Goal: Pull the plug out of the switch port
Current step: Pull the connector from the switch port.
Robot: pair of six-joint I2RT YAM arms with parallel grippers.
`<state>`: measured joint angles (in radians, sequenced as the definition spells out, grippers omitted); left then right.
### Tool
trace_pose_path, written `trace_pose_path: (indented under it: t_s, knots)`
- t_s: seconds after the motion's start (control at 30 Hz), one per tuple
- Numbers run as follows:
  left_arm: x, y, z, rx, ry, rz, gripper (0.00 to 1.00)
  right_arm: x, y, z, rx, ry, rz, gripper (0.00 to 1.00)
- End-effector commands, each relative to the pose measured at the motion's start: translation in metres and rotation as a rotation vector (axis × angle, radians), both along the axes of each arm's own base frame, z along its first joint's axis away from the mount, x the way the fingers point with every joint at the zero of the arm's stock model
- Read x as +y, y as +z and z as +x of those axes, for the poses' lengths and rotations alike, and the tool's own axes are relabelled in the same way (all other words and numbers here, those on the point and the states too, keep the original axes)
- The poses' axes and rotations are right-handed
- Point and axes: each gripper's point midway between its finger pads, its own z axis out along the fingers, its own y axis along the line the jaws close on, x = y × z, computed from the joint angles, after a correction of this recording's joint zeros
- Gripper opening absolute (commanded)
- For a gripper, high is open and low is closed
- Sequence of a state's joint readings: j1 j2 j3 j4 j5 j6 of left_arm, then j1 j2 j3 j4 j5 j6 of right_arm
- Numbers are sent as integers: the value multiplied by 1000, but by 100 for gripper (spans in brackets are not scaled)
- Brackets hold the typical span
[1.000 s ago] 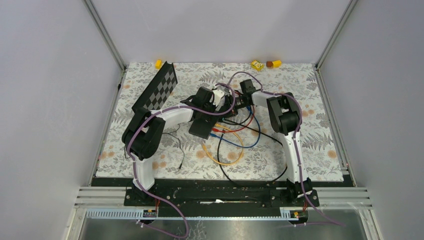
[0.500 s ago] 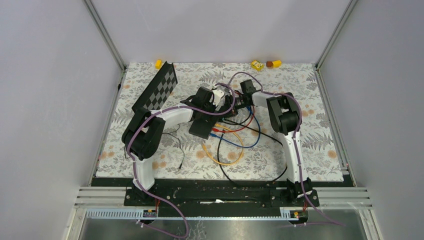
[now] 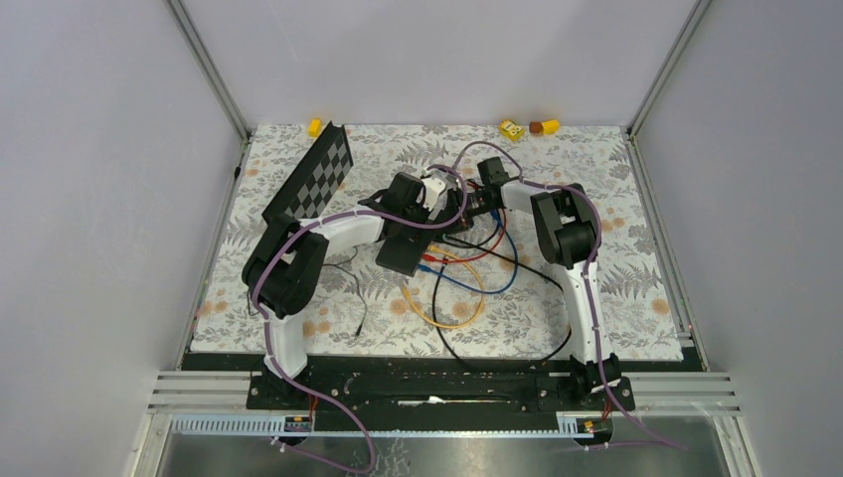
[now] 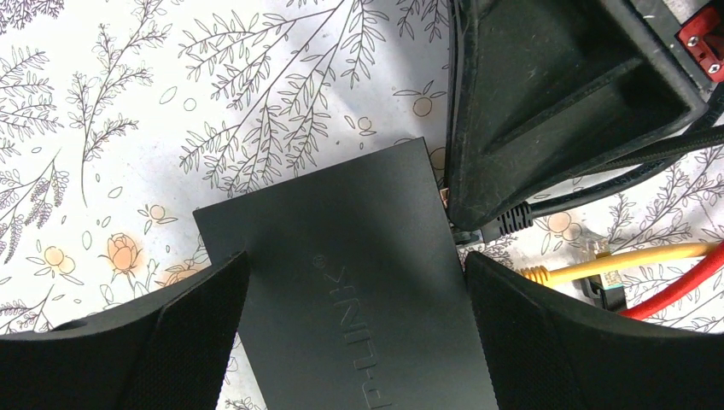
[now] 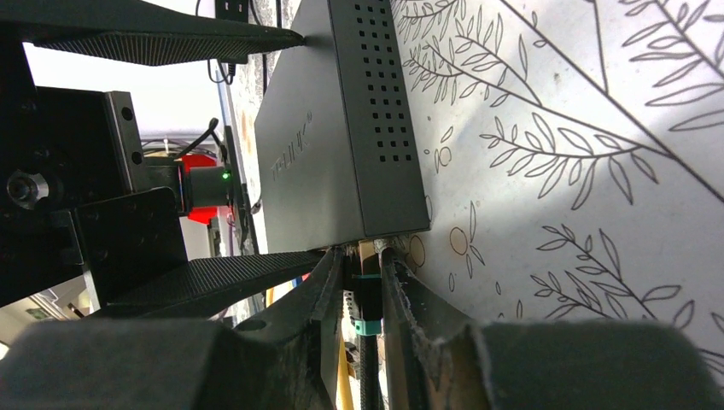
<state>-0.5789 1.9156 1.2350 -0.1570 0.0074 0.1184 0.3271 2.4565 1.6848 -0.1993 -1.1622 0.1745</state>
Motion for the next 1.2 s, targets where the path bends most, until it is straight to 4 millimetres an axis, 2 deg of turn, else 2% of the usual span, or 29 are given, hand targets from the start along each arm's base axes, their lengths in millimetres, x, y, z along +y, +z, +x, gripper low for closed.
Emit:
trace_pose_path:
  t_s: [0.0, 0.2, 0.4, 0.6, 0.87, 1.17]
  knots:
    - [16, -8, 2, 17, 47, 25, 96, -19, -28, 0, 7, -14, -130, 0]
    - [14, -6, 1, 21, 40, 13, 96, -23, -32, -3, -10, -18, -158, 0]
    - [14, -7, 0, 21, 38, 16, 96, -18, -25, -2, -14, -106, -102, 0]
    - [14, -6, 0, 18, 37, 14, 96, -17, -22, 1, -42, -104, -97, 0]
    - [15, -4, 0, 15, 38, 13, 96, -22, -33, -1, -50, -60, -139, 0]
    - [17, -2, 1, 9, 45, 7, 96, -20, -30, 0, -24, -115, -125, 0]
